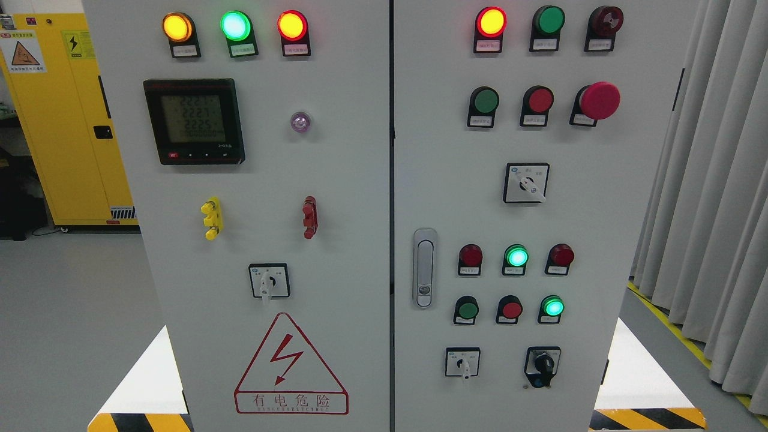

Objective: Turn on light switch 1

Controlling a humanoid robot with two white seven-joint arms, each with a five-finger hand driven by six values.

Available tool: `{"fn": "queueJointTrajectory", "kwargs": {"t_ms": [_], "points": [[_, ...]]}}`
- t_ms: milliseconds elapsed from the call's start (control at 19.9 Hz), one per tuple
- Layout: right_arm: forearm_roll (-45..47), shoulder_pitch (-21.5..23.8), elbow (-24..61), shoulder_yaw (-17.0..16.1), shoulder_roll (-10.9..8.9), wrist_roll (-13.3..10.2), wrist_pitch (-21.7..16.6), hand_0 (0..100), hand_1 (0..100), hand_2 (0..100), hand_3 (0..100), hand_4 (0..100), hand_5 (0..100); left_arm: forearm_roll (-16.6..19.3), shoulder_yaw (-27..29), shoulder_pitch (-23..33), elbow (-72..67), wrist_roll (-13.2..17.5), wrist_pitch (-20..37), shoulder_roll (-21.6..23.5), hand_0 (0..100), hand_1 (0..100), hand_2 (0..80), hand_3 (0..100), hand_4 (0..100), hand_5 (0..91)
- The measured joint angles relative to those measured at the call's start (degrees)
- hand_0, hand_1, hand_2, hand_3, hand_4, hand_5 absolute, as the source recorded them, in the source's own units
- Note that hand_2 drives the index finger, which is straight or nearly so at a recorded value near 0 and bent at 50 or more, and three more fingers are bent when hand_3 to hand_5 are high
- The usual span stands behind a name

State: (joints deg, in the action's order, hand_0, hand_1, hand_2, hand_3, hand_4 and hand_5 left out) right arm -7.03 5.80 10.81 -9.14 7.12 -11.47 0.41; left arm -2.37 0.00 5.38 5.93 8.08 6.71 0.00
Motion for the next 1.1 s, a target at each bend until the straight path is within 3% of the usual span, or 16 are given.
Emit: {"fn": "queueJointTrajectory", "kwargs": {"t_ms": [50, 100, 150, 201, 251, 301, 401, 602, 652, 852, 1103], "points": [[0.0, 0.0, 0.0, 0.0, 0.0, 0.0, 0.0, 0, 50, 4, 0, 0, 0, 0.0, 0.0, 0.1, 0.4, -0.3, 0.9, 0.0, 29, 19, 0.0, 0, 8, 0.0], [0.0, 0.0, 0.0, 0.0, 0.0, 0.0, 0.0, 0, 50, 4, 0, 0, 0, 0.0, 0.0, 0.3, 1.0, -0.9, 1.8, 0.0, 29, 21, 0.0, 13, 22, 0.0], [0.0, 0.0, 0.0, 0.0, 0.0, 0.0, 0.0, 0, 50, 4, 0, 0, 0, -0.1, 0.0, 0.5, 1.8, -1.8, 2.6, 0.0, 29, 22, 0.0, 22, 28, 0.0], [0.0, 0.0, 0.0, 0.0, 0.0, 0.0, 0.0, 0, 50, 4, 0, 0, 0, -0.1, 0.0, 0.8, 2.6, -3.1, 3.5, 0.0, 29, 25, 6.7, 32, 41, 8.5], [0.0, 0.0, 0.0, 0.0, 0.0, 0.0, 0.0, 0, 50, 4, 0, 0, 0, -0.1, 0.0, 1.1, 3.7, -4.8, 4.8, 0.0, 30, 26, 13.2, 36, 45, 14.1], [0.0, 0.0, 0.0, 0.0, 0.0, 0.0, 0.0, 0, 50, 4, 0, 0, 0, -0.1, 0.0, 1.6, 4.8, -6.4, 6.5, 0.0, 30, 28, 14.8, 37, 46, 15.8], [0.0, 0.0, 0.0, 0.0, 0.0, 0.0, 0.0, 0, 50, 4, 0, 0, 0, -0.1, 0.0, 2.6, 7.8, -9.3, 9.2, 0.0, 30, 32, 24.8, 46, 54, 28.7], [0.0, 0.0, 0.0, 0.0, 0.0, 0.0, 0.0, 0, 50, 4, 0, 0, 0, -0.1, 0.0, 5.1, 16.7, -14.5, 11.3, 0.0, 30, 35, 30.3, 50, 59, 33.0], [0.0, 0.0, 0.0, 0.0, 0.0, 0.0, 0.0, 0, 50, 4, 0, 0, 0, 0.0, 0.0, 5.9, 19.2, -15.2, 11.5, 0.0, 31, 40, 37.1, 59, 67, 47.5], [0.0, 0.0, 0.0, 0.0, 0.0, 0.0, 0.0, 0, 50, 4, 0, 0, 0, 0.9, 0.0, 9.0, 31.1, -16.1, 11.7, 0.0, 30, 42, 40.4, 61, 68, 48.9], [0.0, 0.0, 0.0, 0.0, 0.0, 0.0, 0.0, 0, 50, 4, 0, 0, 0, 1.8, 0.6, 12.3, 46.8, -14.9, 10.0, 0.0, 28, 44, 41.0, 61, 69, 50.3]]}}
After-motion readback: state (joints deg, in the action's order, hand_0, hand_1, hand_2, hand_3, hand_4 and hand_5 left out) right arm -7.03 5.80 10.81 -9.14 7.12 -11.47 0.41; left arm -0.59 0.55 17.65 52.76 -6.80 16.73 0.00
